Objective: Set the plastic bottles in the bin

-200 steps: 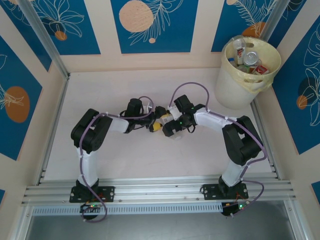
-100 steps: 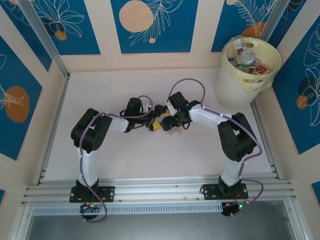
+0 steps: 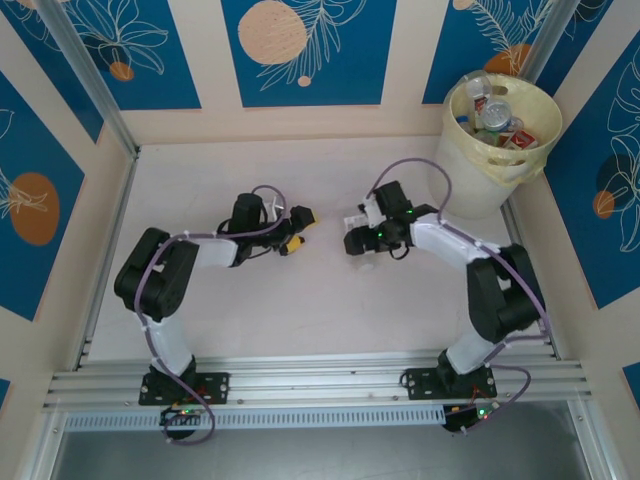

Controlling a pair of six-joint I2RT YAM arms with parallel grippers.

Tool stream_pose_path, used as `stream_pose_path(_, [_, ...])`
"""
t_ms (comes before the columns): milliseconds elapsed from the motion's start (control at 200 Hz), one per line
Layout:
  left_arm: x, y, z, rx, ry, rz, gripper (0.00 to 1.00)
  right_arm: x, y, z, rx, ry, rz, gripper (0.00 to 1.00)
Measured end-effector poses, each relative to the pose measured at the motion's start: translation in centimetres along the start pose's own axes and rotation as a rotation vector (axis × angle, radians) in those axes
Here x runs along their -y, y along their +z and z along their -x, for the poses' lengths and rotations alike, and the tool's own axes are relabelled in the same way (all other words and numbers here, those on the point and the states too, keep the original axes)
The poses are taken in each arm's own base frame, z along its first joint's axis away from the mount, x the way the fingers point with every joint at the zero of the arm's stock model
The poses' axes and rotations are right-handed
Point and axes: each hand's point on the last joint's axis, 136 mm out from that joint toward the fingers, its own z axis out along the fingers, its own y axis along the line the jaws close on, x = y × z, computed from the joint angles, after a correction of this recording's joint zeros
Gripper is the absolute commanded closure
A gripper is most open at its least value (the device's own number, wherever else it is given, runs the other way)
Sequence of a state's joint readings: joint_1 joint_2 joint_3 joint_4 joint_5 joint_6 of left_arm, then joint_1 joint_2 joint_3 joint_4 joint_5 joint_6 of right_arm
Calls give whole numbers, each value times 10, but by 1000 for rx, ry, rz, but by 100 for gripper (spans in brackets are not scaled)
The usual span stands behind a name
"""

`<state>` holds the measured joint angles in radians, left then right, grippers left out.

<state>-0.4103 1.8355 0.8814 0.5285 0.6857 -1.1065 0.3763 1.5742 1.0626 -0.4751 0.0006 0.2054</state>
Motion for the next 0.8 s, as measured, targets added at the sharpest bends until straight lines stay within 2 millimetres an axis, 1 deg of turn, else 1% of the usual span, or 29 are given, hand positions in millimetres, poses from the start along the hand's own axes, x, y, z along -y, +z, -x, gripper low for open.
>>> stream_pose_path(45, [-3, -2, 2, 10, 2, 14, 0, 2, -22, 13, 70, 16, 5, 33])
stream_pose_path(50, [-3, -2, 2, 13, 4, 16, 0, 3, -27, 16, 87, 21, 4, 33])
stream_pose_path(70, [-5, -3, 3, 17, 3, 21, 0, 4, -37, 21, 116, 27, 8, 33])
stream_pose_path(85, [-6, -3, 3, 20, 2, 26, 0, 6, -49, 28, 152, 36, 7, 33])
stream_pose_path(105, [-8, -4, 4, 24, 1, 31, 0, 8, -59, 33, 184, 46, 9, 33])
stream_pose_path(180, [-12, -5, 5, 33, 3, 50, 0, 22, -117, 62, 354, 96, 6, 32])
stream_pose_path(185, [-13, -5, 5, 33, 3, 51, 0, 24, -124, 65, 373, 103, 2, 32])
stream_pose_path(205, [-14, -5, 5, 35, 4, 54, 0, 28, -137, 71, 413, 117, 2, 32])
stream_pose_path(220, [-14, -5, 5, 37, 4, 57, 0, 35, -153, 78, 458, 133, -9, 32])
stream_pose_path(255, [-15, -5, 5, 38, 5, 61, 0, 46, -181, 90, 542, 163, -25, 32])
stream_pose_path(325, [-17, -5, 6, 42, 6, 66, 0, 72, -233, 109, 693, 235, -73, 31])
stream_pose_path(370, [-17, -5, 6, 42, 5, 67, 0, 89, -260, 118, 772, 290, -93, 31])
stream_pose_path(435, [-17, -5, 5, 42, 5, 68, 0, 113, -290, 127, 864, 372, -111, 31])
stream_pose_path(515, [-19, -6, 4, 43, 2, 73, 0, 140, -312, 137, 932, 466, -119, 31])
stream_pose_path(580, [-23, -7, 2, 43, -3, 80, 0, 159, -322, 148, 966, 526, -127, 31])
stream_pose_path(675, [-25, -9, -1, 44, -7, 87, 0, 179, -322, 161, 989, 584, -136, 30])
stream_pose_path(800, [-28, -11, -2, 49, -9, 94, 0, 207, -312, 170, 998, 669, -147, 30])
